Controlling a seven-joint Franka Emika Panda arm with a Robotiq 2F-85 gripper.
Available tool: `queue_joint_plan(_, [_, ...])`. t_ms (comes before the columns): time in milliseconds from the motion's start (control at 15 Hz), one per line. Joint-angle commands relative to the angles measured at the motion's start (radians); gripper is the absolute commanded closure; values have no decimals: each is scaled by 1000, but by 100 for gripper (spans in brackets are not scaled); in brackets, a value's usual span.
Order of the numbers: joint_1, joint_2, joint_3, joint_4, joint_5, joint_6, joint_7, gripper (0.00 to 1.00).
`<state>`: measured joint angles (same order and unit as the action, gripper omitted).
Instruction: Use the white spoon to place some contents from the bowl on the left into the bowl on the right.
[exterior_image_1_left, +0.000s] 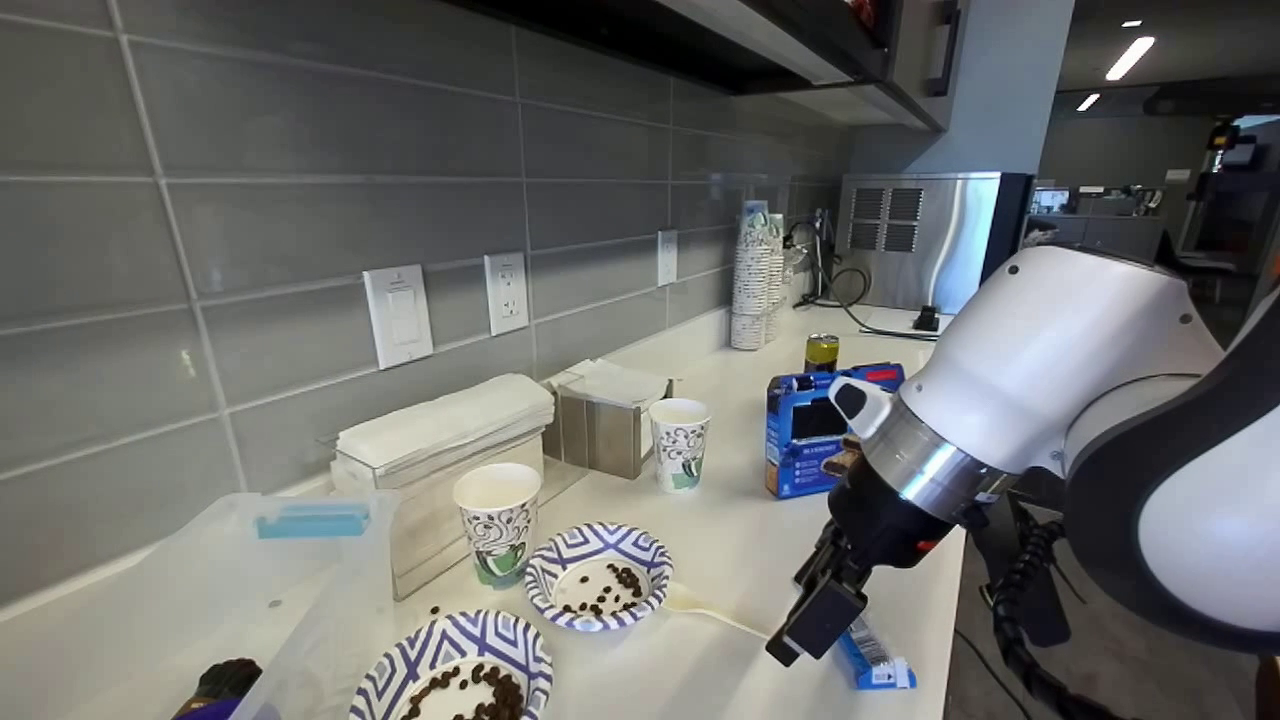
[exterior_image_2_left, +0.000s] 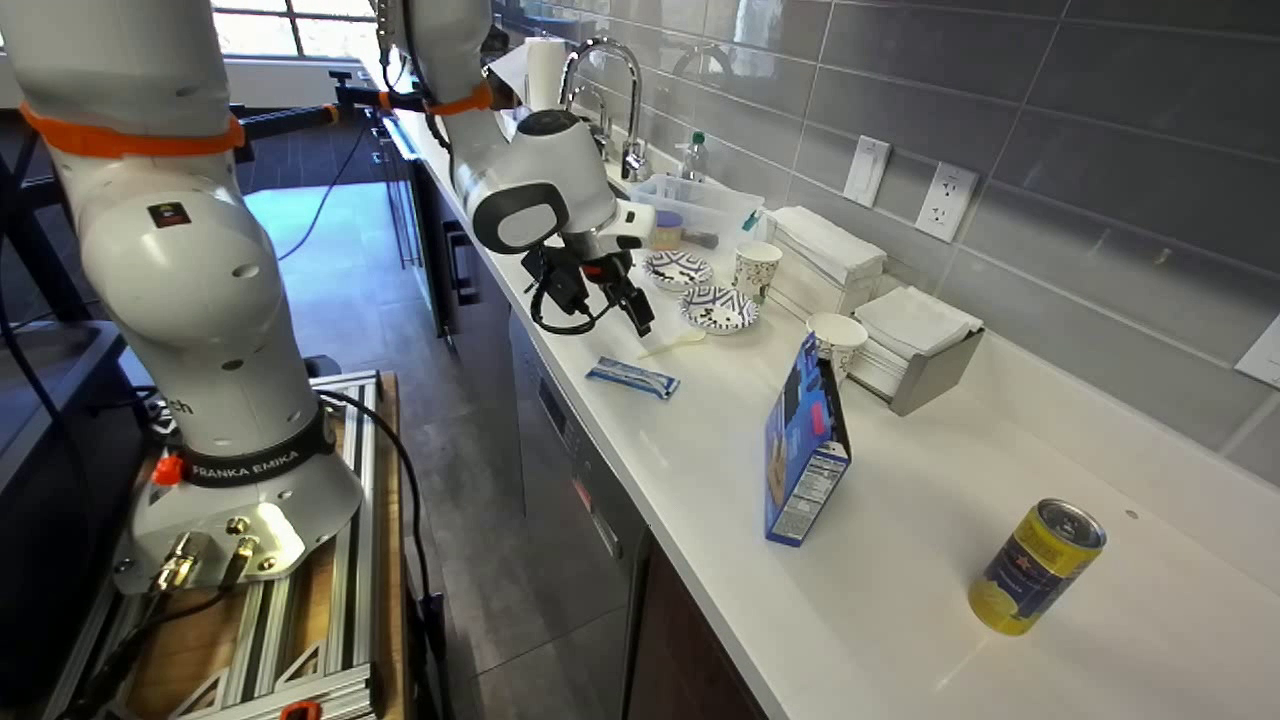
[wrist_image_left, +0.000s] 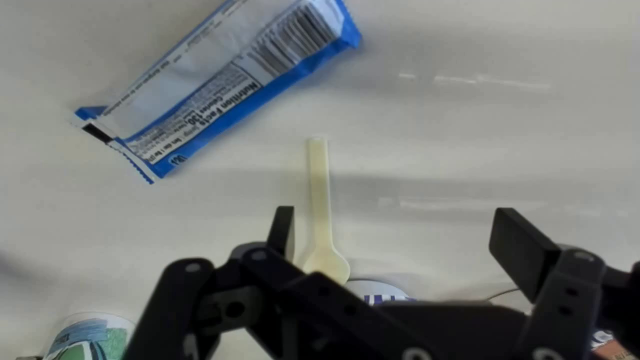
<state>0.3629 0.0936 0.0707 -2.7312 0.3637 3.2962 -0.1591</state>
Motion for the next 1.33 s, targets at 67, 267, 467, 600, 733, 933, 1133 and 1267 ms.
queue_joint_plan(67, [-62, 84, 27, 31, -114, 112, 64, 0])
queue_joint_plan(267, [-106, 143, 38, 40, -201, 187, 91, 0])
queue_joint_plan(467, [-144, 199, 34, 41, -271, 266, 101, 0])
queue_joint_plan(600, [-174, 238, 38, 47, -312, 328, 115, 0])
queue_joint_plan(733, [-201, 269, 41, 54, -350, 372, 131, 0])
queue_joint_plan(933, [-243, 310, 59, 68, -410, 423, 162, 12])
queue_joint_plan(1133, [-269, 346, 69, 84, -458, 460, 173, 23])
queue_joint_plan(1267, [-275, 362, 67, 94, -473, 477, 164, 28])
